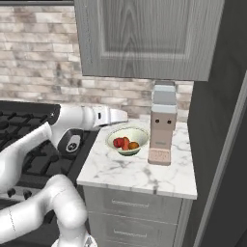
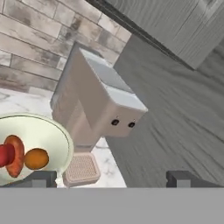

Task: Take the sweet potato, bell pepper, and mango from the freezer and place them in the bowl on the counter.

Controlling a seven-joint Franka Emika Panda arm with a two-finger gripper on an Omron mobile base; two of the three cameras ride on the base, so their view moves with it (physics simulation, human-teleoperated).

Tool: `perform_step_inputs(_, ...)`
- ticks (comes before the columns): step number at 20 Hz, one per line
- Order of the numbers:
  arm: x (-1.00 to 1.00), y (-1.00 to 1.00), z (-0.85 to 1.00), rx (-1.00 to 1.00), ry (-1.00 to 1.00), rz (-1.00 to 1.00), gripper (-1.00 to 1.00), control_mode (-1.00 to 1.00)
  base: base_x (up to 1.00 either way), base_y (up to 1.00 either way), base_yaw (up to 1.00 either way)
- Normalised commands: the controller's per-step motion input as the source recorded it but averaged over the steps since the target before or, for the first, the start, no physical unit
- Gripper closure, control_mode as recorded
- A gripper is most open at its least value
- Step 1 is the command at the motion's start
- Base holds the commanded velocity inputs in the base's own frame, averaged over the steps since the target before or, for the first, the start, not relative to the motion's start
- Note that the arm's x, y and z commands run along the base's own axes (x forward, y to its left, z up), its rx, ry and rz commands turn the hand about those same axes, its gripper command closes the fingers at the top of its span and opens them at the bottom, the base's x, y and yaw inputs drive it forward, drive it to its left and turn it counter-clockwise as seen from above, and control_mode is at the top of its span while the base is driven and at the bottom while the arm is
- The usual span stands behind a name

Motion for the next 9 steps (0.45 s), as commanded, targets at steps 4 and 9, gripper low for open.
perform_step_inputs(4, -1.0, 0.0, 0.41, 0.32, 0.08, 0.0, -1.0, -1.0, 0.0, 0.0, 0.0)
perform_step_inputs(9, -0.97, 0.12, -0.05, 0.43, -0.04, 0.0, -1.0, -1.0, 0.0, 0.0, 0.0)
